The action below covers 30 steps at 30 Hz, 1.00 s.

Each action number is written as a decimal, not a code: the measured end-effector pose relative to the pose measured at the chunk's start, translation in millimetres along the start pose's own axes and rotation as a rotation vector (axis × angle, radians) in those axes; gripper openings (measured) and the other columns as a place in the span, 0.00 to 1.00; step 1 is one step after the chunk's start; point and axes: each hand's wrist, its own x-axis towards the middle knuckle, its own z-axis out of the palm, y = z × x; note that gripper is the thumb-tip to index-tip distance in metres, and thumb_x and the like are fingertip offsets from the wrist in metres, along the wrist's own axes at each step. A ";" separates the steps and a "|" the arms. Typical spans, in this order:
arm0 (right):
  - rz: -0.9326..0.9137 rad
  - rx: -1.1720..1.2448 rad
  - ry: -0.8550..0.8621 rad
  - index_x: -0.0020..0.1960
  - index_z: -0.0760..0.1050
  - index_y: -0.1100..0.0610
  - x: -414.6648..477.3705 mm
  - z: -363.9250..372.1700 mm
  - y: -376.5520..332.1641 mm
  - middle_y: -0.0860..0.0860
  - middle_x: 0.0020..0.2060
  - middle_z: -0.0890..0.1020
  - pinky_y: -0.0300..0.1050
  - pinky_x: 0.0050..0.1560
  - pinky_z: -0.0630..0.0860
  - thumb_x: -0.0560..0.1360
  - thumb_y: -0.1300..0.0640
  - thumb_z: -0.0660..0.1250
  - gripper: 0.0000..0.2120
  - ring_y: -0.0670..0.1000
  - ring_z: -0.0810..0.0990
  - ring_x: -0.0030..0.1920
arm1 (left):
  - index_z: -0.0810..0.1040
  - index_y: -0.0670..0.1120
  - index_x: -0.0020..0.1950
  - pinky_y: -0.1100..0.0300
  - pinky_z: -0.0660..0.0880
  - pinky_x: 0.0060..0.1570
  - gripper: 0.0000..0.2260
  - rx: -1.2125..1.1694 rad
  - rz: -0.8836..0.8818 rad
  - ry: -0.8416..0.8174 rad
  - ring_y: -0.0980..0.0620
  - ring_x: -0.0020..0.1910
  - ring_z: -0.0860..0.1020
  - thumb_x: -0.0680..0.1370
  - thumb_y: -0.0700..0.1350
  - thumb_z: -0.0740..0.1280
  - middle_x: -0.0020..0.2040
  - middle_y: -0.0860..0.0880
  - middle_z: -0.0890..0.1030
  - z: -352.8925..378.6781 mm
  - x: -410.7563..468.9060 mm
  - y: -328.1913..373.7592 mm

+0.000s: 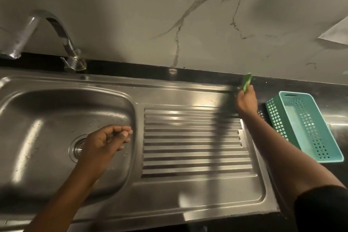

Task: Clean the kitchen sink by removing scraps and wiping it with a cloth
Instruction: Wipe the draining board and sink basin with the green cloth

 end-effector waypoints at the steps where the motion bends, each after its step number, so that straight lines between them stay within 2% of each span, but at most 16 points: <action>1: -0.032 -0.120 -0.069 0.76 0.66 0.59 -0.4 11.4 1.2 0.63 0.72 0.73 0.62 0.70 0.69 0.84 0.54 0.54 0.22 0.66 0.72 0.70 | 0.87 0.47 0.56 0.57 0.82 0.50 0.08 0.003 0.000 -0.001 0.54 0.51 0.88 0.82 0.38 0.69 0.51 0.52 0.90 -0.8 0.3 0.0; 3: -0.024 -0.292 -0.172 0.83 0.56 0.55 -9.1 36.1 -8.5 0.61 0.82 0.57 0.66 0.79 0.54 0.86 0.51 0.52 0.27 0.66 0.54 0.81 | 0.86 0.48 0.56 0.62 0.83 0.46 0.08 0.016 0.008 -0.007 0.55 0.51 0.87 0.82 0.39 0.69 0.51 0.53 0.90 -4.2 1.1 -1.3; 4: -0.001 -0.297 -0.195 0.85 0.51 0.53 -16.6 48.0 -18.6 0.59 0.84 0.50 0.66 0.81 0.49 0.87 0.49 0.51 0.28 0.65 0.48 0.83 | 0.86 0.48 0.57 0.64 0.83 0.44 0.08 0.017 0.010 -0.005 0.56 0.51 0.87 0.82 0.39 0.69 0.52 0.53 0.90 -6.7 1.2 -2.5; 6: -0.016 -0.307 -0.202 0.86 0.45 0.52 -36.8 73.5 -40.8 0.58 0.84 0.44 0.65 0.82 0.45 0.87 0.47 0.49 0.30 0.63 0.43 0.84 | 0.86 0.47 0.57 0.63 0.84 0.46 0.08 0.004 0.008 0.013 0.56 0.51 0.87 0.82 0.39 0.69 0.52 0.53 0.90 -11.1 2.3 -5.7; 10: -0.233 -0.364 -0.229 0.85 0.41 0.52 -93.6 119.6 -78.9 0.59 0.84 0.42 0.65 0.82 0.44 0.86 0.45 0.49 0.32 0.65 0.42 0.83 | 0.87 0.46 0.57 0.53 0.81 0.53 0.09 -0.031 -0.011 0.035 0.54 0.51 0.88 0.83 0.38 0.68 0.52 0.51 0.90 -15.8 1.4 -10.8; 16: -0.558 -0.313 -0.421 0.85 0.39 0.45 -165.8 169.9 -129.7 0.54 0.84 0.39 0.64 0.81 0.39 0.85 0.41 0.44 0.31 0.62 0.37 0.83 | 0.87 0.47 0.56 0.53 0.81 0.52 0.09 -0.049 -0.002 0.037 0.53 0.51 0.88 0.82 0.38 0.69 0.52 0.51 0.90 -20.8 -4.5 -10.6; 19: -0.665 -0.249 -0.525 0.85 0.46 0.44 -185.7 181.1 -146.6 0.51 0.85 0.42 0.62 0.81 0.38 0.85 0.41 0.46 0.29 0.59 0.39 0.84 | 0.87 0.48 0.55 0.52 0.81 0.52 0.09 -0.035 0.024 0.037 0.53 0.51 0.88 0.82 0.38 0.69 0.52 0.51 0.90 -26.9 -8.7 -12.5; 21: -0.687 -0.152 -0.668 0.83 0.56 0.44 -188.6 177.9 -152.5 0.49 0.85 0.51 0.57 0.82 0.38 0.87 0.44 0.48 0.25 0.54 0.44 0.84 | 0.88 0.50 0.54 0.51 0.81 0.52 0.09 -0.028 0.025 0.034 0.52 0.51 0.88 0.82 0.38 0.69 0.52 0.51 0.90 -30.6 -11.5 -14.4; 22: -0.644 -0.047 -0.762 0.81 0.63 0.45 -189.4 172.1 -154.8 0.49 0.83 0.59 0.54 0.82 0.43 0.88 0.46 0.50 0.23 0.53 0.50 0.83 | 0.88 0.51 0.54 0.51 0.81 0.52 0.10 -0.027 0.023 0.032 0.52 0.51 0.88 0.82 0.38 0.69 0.52 0.51 0.90 -31.9 -12.7 -15.1; 23: -0.546 0.124 -0.857 0.77 0.69 0.48 -189.8 162.0 -154.6 0.51 0.79 0.69 0.51 0.81 0.53 0.88 0.47 0.52 0.20 0.52 0.62 0.80 | 0.88 0.52 0.53 0.51 0.81 0.52 0.10 -0.028 0.022 0.031 0.53 0.51 0.88 0.82 0.39 0.69 0.52 0.51 0.90 -32.9 -14.8 -15.3; 24: -0.399 0.338 -0.920 0.72 0.75 0.52 -188.4 149.2 -152.0 0.52 0.69 0.80 0.48 0.73 0.68 0.88 0.49 0.55 0.18 0.51 0.76 0.71 | 0.88 0.54 0.53 0.52 0.81 0.52 0.11 -0.030 0.022 0.031 0.53 0.51 0.88 0.82 0.39 0.69 0.52 0.51 0.90 -33.5 -17.2 -14.9; 25: -0.246 0.544 -0.944 0.65 0.79 0.55 -185.1 134.2 -147.1 0.51 0.56 0.86 0.45 0.60 0.78 0.87 0.50 0.57 0.15 0.49 0.84 0.57 | 0.88 0.56 0.53 0.53 0.81 0.51 0.12 -0.033 0.025 0.033 0.53 0.51 0.88 0.82 0.39 0.69 0.52 0.51 0.90 -34.0 -20.1 -14.0; 26: -0.099 0.712 -0.939 0.60 0.80 0.57 -179.6 117.3 -140.3 0.49 0.48 0.88 0.43 0.48 0.81 0.86 0.51 0.59 0.13 0.49 0.86 0.47 | 0.88 0.57 0.52 0.54 0.81 0.51 0.13 -0.036 0.031 0.038 0.53 0.51 0.88 0.82 0.40 0.69 0.52 0.51 0.90 -34.7 -23.2 -13.0; 27: 0.030 0.826 -0.908 0.58 0.80 0.57 -171.4 99.9 -130.3 0.50 0.44 0.89 0.45 0.44 0.83 0.85 0.51 0.61 0.12 0.51 0.87 0.43 | 0.88 0.58 0.52 0.54 0.81 0.51 0.13 -0.039 0.034 0.044 0.53 0.51 0.88 0.82 0.40 0.69 0.52 0.51 0.90 -34.7 -25.4 -12.0; 30: 0.224 1.058 -0.696 0.57 0.81 0.58 -139.1 53.3 -95.5 0.54 0.46 0.89 0.48 0.45 0.85 0.83 0.54 0.63 0.11 0.55 0.88 0.45 | 0.88 0.55 0.52 0.53 0.82 0.51 0.11 -0.052 0.024 0.100 0.52 0.52 0.88 0.82 0.40 0.70 0.52 0.50 0.89 -35.9 -34.9 -9.2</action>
